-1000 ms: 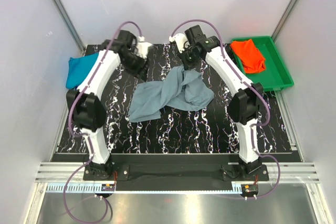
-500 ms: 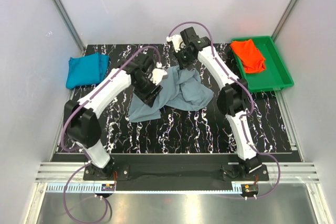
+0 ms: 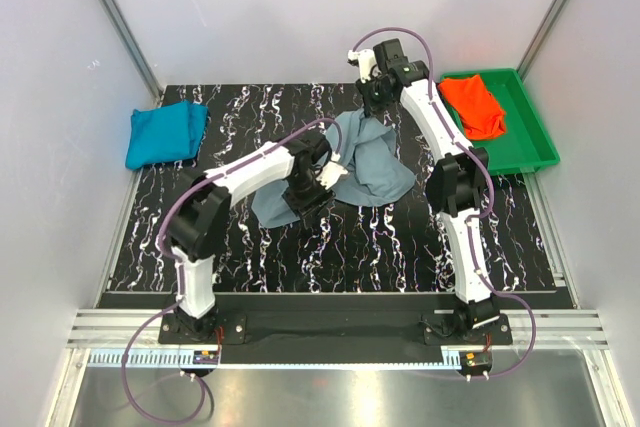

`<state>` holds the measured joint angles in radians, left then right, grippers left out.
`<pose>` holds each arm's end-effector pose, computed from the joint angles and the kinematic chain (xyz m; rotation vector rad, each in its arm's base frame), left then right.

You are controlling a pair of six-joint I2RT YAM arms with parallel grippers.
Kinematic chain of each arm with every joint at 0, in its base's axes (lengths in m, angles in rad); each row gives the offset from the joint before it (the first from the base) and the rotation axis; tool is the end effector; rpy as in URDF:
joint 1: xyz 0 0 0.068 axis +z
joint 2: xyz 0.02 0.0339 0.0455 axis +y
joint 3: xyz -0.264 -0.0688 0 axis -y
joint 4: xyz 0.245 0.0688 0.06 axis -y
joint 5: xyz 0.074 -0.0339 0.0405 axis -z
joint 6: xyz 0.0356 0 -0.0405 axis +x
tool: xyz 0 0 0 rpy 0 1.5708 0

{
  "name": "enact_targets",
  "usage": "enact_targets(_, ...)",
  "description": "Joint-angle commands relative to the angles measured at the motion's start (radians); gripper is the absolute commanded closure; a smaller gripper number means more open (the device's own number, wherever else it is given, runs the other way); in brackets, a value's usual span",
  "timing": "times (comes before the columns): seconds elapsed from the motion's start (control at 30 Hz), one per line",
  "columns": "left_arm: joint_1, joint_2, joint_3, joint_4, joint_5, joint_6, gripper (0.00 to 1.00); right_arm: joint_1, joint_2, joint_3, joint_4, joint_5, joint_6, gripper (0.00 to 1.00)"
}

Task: Fold and stack the t-shirts
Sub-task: Flatten the tshirt out

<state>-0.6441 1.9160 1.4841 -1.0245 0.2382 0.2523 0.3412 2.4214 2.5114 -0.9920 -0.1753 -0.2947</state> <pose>0.2903 -0.2285 0.2060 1.3411 2.7408 -0.3922 0.4924 0.1814 0.2838 -0.8429 2.3200 0.2367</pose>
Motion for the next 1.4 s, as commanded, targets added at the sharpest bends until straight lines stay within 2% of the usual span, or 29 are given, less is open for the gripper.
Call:
enact_targets(0.0, 0.003, 0.069, 0.067, 0.05, -0.011, -0.019, 0.45, -0.008, -0.015, 0.038, 0.03, -0.01, 0.017, 1.0)
enact_targets(0.23, -0.017, 0.231, 0.263, 0.032, -0.062, -0.024, 0.43, -0.011, -0.01, 0.043, 0.027, -0.032, 0.022, 1.0)
enact_targets(0.6, -0.02, 0.331, 0.297, 0.046, -0.123, -0.028, 0.42, -0.013, -0.019, 0.036, 0.024, -0.036, 0.023, 1.0)
enact_targets(0.7, -0.019, 0.336, 0.274, 0.05, -0.129, -0.027, 0.55, -0.013, -0.021, 0.038, 0.03, -0.03, 0.026, 1.0)
enact_targets(0.8, -0.019, 0.313, 0.23, 0.07, -0.129, -0.027, 0.79, -0.013, -0.021, 0.035, 0.029, -0.026, 0.029, 1.0)
enact_targets(0.87, -0.011, 0.282, 0.203, 0.09, -0.139, -0.03, 0.92, -0.013, -0.022, 0.032, 0.03, -0.026, 0.029, 1.0)
enact_targets(0.93, 0.0, 0.259, 0.185, 0.089, -0.14, -0.027, 0.99, -0.013, -0.024, 0.026, 0.029, -0.023, 0.029, 1.0)
enact_targets(1.1, 0.041, 0.112, 0.192, 0.05, -0.125, -0.01, 1.0, -0.014, -0.047, 0.004, 0.026, -0.01, 0.019, 1.0)
enact_targets(1.23, 0.07, -0.14, 0.228, 0.006, -0.122, 0.067, 1.0, -0.024, -0.077, -0.023, 0.023, -0.007, 0.02, 1.0)
enact_targets(1.37, 0.077, -0.29, 0.275, -0.038, -0.12, 0.153, 1.0, -0.025, -0.12, -0.077, 0.013, -0.023, 0.032, 1.0)
